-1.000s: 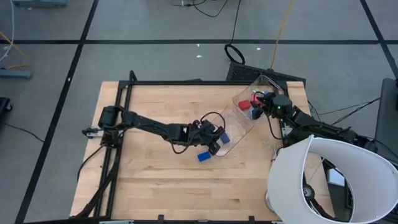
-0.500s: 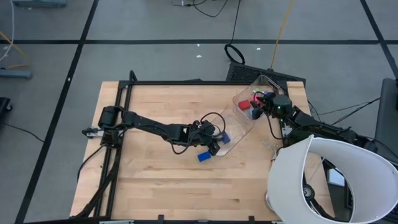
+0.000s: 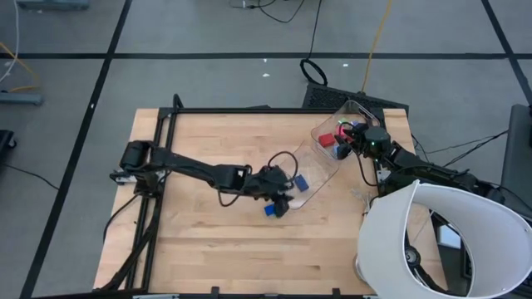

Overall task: Pick & Place Office items
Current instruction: Put the blue digital timer into the left transparent bin

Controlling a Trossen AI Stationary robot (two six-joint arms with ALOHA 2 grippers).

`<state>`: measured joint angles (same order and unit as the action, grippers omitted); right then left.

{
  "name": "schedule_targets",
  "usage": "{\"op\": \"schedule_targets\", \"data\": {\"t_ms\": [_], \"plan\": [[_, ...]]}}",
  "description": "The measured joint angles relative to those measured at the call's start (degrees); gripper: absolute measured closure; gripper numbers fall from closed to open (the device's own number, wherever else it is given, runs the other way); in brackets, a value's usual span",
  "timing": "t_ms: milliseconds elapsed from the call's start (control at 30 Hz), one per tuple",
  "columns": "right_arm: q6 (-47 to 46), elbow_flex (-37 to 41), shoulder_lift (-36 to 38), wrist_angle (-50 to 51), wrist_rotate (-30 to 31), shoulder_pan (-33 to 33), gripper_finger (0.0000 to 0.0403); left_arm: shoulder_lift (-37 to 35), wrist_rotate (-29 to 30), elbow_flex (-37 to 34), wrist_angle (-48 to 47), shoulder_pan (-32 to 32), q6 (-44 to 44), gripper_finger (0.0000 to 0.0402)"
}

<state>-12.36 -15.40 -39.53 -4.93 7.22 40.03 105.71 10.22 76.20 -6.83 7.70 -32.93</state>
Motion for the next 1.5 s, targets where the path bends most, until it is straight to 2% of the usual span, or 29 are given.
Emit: {"op": "schedule_targets", "data": {"t_ms": [100,200,433,700,833,967,1500], "plan": [[0.0,0.0,0.0,0.1,0.0,0.0,0.0190,-1.5,-3.2,0.0,-0.4,1.8,1.8,0.0188],[0.0,0.0,0.0,0.3,0.0,0.0,0.0190,-3.2,-3.0,0.0,-0.5,4.2,3.9,0.0188],[0.0,0.0,0.0,0.5,0.0,0.0,0.0190,-6.2,5.5,0.0,-1.2,10.2,4.9,0.0188],[0.0,0.0,0.0,0.5,0.0,0.0,0.0190,-4.5,9.5,0.0,-5.7,15.0,3.1,0.0188],[0.0,0.0,0.0,0.5,0.0,0.0,0.0190,-3.0,12.3,0.0,-8.3,15.6,-0.5,0.0188],[-0.3,0.0,0.0,0.6,0.0,0.0,0.0190,-1.6,12.4,0.0,-9.3,15.6,-3.7,0.0188],[-0.4,0.0,0.0,0.6,-0.1,0.0,0.0190,6.4,15.5,0.0,-10.3,14.9,-7.9,0.0188]]}}
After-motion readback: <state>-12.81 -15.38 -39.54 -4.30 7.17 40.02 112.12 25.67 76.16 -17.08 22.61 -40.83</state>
